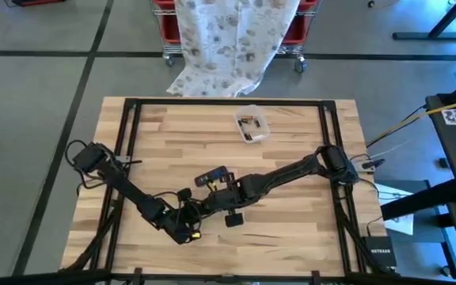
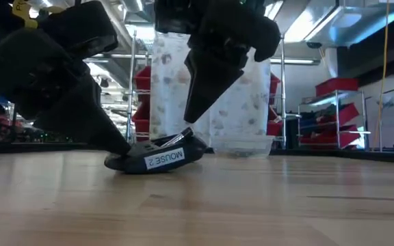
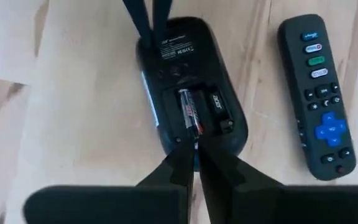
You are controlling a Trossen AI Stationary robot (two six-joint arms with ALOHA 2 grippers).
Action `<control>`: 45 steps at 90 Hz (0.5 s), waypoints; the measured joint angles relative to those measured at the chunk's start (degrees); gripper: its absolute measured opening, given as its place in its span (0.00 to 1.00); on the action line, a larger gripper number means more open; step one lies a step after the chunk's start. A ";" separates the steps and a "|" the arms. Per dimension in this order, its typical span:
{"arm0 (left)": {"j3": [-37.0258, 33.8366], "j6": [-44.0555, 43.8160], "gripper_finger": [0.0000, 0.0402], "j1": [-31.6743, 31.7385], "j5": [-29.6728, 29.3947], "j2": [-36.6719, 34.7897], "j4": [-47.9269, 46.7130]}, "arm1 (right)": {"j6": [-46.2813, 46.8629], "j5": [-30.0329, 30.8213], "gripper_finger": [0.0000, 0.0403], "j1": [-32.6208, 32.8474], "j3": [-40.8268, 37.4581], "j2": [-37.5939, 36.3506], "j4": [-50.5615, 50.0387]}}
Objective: Insert battery
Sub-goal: Insert the white battery into the wireless mouse
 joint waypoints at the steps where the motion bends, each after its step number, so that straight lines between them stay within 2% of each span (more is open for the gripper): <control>1: 0.00 0.00 0.00 0.00 0.00 0.00 0.00 | 0.01 0.16 0.02 -0.01 0.00 0.00 0.00; 45: 0.11 0.02 0.00 0.02 -0.02 -0.02 0.04 | -0.27 -0.38 0.02 -0.13 -0.02 2.49 1.31</control>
